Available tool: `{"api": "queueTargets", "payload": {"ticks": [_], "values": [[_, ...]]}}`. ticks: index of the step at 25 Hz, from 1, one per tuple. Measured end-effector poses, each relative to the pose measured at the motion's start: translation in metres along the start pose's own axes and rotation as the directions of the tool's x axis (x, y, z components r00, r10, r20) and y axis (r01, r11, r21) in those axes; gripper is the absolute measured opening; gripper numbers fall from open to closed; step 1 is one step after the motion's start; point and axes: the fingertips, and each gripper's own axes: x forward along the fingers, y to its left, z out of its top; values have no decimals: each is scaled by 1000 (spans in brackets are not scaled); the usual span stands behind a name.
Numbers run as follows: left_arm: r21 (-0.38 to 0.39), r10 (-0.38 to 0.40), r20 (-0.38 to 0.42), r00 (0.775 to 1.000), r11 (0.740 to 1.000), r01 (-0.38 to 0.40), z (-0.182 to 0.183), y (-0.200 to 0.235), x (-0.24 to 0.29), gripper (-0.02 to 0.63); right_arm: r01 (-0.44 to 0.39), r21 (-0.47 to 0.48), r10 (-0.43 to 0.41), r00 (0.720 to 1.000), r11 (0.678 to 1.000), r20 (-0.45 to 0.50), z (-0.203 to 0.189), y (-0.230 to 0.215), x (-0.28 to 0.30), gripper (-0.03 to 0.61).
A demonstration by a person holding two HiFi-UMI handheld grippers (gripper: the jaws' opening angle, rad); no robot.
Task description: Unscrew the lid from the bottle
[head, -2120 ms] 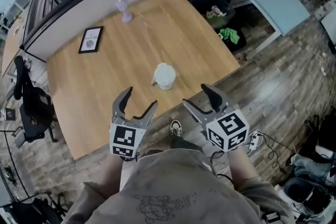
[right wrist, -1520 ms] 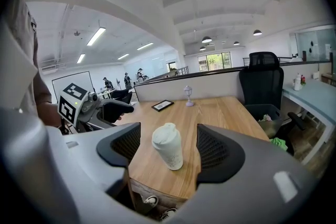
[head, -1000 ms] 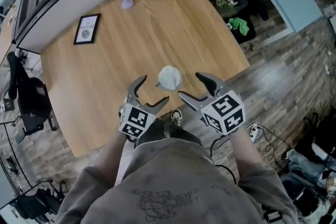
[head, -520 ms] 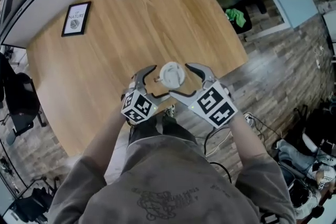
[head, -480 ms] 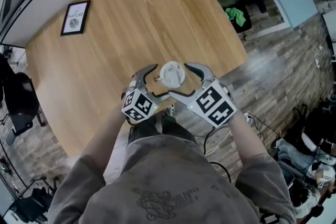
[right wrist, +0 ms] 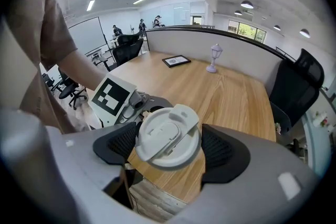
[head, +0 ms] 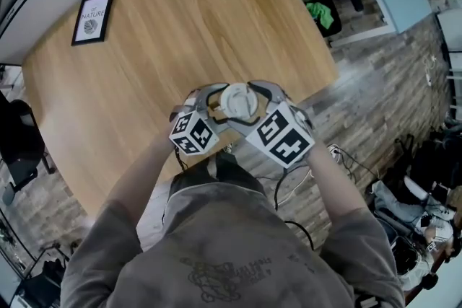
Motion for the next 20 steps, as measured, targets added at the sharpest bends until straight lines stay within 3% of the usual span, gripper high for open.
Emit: {"api": "queueTargets", "payload": {"ticks": [9, 13, 16, 20], "values": [[9, -15, 18, 1000, 1000, 15, 1, -2, 7, 368, -5, -58, 0, 996, 998, -91, -13, -3, 4, 382], [6, -22, 19, 1000, 1000, 22, 1, -4, 8, 365, -67, -179, 39, 987, 982, -157, -15, 0, 4, 383], [3, -26, 18, 1000, 1000, 26, 0, -4, 8, 365, -156, -317, 83, 969, 935, -233, -17, 3, 5, 383], [0, -29, 15, 999, 1000, 29, 0, -3, 7, 365, -297, -500, 124, 929, 814, -349, -19, 6, 6, 383]]}}
